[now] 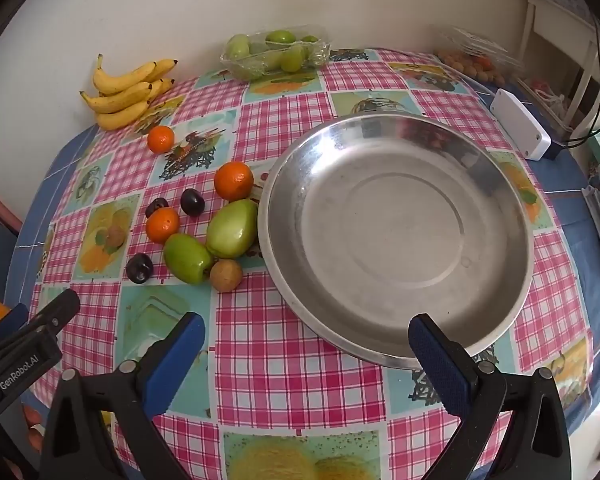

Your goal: Organize fruits

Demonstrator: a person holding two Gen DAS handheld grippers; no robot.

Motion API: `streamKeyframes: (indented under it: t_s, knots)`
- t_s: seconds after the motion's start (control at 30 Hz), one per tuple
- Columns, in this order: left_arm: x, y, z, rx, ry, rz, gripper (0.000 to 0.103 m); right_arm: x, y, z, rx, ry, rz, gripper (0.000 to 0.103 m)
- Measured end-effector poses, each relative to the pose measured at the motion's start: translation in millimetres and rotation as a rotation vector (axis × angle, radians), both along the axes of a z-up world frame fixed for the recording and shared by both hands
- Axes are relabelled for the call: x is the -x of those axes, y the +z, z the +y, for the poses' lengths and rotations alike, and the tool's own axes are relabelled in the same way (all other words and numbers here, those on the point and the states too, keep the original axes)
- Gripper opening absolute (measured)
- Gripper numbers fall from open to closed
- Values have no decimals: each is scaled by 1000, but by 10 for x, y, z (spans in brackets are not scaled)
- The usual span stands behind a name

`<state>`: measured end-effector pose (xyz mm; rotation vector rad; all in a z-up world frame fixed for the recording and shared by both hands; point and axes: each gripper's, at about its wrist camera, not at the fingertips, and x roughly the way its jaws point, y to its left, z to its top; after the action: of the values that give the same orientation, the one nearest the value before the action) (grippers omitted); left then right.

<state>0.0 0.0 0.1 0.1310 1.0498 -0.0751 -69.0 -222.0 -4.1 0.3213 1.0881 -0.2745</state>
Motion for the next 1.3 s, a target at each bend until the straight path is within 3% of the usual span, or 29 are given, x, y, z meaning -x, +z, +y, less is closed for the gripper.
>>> streamKeyframes:
  t_s: [1.1,1.3]
  knots:
    - [-10,10,2,-1,6,-7,103,13,17,-19,-3,-13,-4,103]
    - [-4,37,12,-16,11,-44,103,9,17,-15,-6,-12,-5,103]
